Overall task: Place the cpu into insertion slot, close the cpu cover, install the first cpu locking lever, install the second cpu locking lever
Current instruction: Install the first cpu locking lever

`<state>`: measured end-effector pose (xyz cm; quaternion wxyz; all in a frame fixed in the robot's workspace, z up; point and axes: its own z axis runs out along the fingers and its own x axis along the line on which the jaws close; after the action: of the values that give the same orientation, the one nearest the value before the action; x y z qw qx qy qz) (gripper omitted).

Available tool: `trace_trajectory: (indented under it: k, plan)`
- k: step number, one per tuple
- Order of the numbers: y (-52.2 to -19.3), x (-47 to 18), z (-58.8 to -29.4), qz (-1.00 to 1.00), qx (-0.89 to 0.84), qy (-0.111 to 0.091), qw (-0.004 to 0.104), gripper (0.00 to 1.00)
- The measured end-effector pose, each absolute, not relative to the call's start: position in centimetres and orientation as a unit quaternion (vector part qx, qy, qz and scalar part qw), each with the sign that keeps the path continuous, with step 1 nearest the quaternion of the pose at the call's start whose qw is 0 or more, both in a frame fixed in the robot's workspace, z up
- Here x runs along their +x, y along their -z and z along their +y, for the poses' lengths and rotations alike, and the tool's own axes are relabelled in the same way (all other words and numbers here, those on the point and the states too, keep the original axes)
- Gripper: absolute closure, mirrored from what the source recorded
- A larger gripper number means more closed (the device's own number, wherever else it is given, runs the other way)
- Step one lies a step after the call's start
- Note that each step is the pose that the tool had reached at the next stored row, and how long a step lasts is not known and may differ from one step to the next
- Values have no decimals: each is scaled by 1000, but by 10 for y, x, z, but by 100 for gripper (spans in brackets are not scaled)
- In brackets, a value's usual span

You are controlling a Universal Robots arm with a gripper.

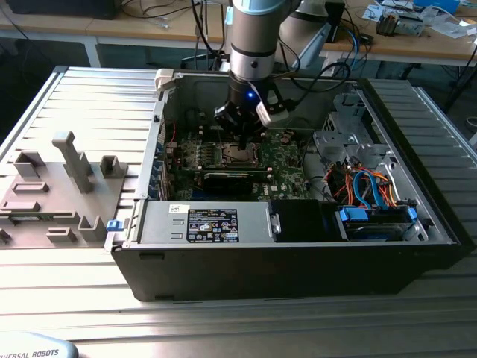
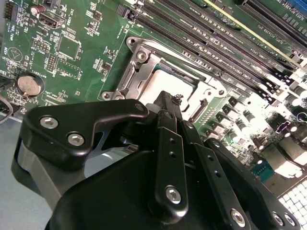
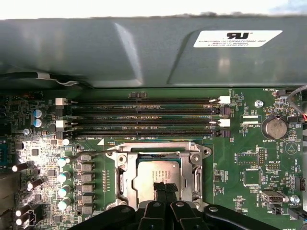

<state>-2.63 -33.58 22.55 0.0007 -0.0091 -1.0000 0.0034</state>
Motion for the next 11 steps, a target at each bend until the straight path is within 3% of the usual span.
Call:
trace_trajectory:
  k: [11]
  plan:
    - [-226, -29, -336, -1000, -9, -3, 1, 89]
